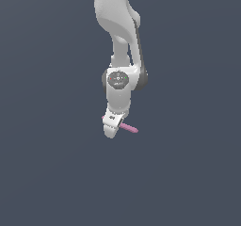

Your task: Pick up the object and move it to a goal position.

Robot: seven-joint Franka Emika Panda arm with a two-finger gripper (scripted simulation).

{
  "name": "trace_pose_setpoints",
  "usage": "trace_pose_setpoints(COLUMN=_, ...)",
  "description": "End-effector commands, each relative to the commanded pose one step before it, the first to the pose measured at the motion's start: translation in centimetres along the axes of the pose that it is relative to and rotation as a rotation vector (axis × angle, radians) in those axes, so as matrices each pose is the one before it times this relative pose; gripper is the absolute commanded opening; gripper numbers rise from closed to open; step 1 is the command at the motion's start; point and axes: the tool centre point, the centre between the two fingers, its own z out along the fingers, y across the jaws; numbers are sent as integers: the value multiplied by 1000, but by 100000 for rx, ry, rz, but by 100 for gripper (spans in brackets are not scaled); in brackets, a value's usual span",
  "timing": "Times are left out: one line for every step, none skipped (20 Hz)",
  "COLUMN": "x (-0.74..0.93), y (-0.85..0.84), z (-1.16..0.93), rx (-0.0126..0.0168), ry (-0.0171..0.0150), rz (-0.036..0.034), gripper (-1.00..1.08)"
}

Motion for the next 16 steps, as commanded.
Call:
trace_pose_setpoints(x=-2086, y=1383, z=-1890, rx=-54, ry=65, rz=26, gripper=-100)
trace_pose_setpoints(x=-849, y=579, z=-771, rx=0, ry=0, rz=0, gripper=-100)
trace_pose_setpoints(x=-846, y=581, z=-773, rx=19, ry=42, rz=-15, gripper=-100)
trace_pose_setpoints(x=-850, y=585, z=-776, rx=0, ry=0, rz=0, gripper=-100)
trace_pose_setpoints(x=-844, y=585, z=-776, rx=15, ry=44, rz=-15, gripper=-100)
trace_pose_setpoints(x=-846, y=587, z=-775, rx=0, ry=0, rz=0, gripper=-100)
trace_pose_setpoints(x=-838, y=586, z=-775, rx=17, ry=64, rz=-21, gripper=-100)
trace_pose_setpoints(x=-838, y=588, z=-771, rx=0, ry=0, rz=0, gripper=-100)
trace_pose_setpoints(x=-833, y=589, z=-767, rx=0, ry=0, rz=0, gripper=-100)
trace_pose_setpoints(x=-828, y=589, z=-763, rx=0, ry=0, rz=0, gripper=-100)
trace_pose_setpoints(x=-823, y=589, z=-758, rx=0, ry=0, rz=0, gripper=-100)
trace_pose_setpoints(x=-816, y=588, z=-753, rx=0, ry=0, rz=0, gripper=-100)
trace_pose_setpoints(x=-809, y=588, z=-746, rx=0, ry=0, rz=0, gripper=-100)
trace_pose_setpoints(x=-801, y=587, z=-739, rx=0, ry=0, rz=0, gripper=-100)
trace_pose_setpoints(x=-772, y=572, z=-713, rx=0, ry=0, rz=0, gripper=-100)
trace_pose_setpoints(x=-722, y=540, z=-667, rx=0, ry=0, rz=0, gripper=-100)
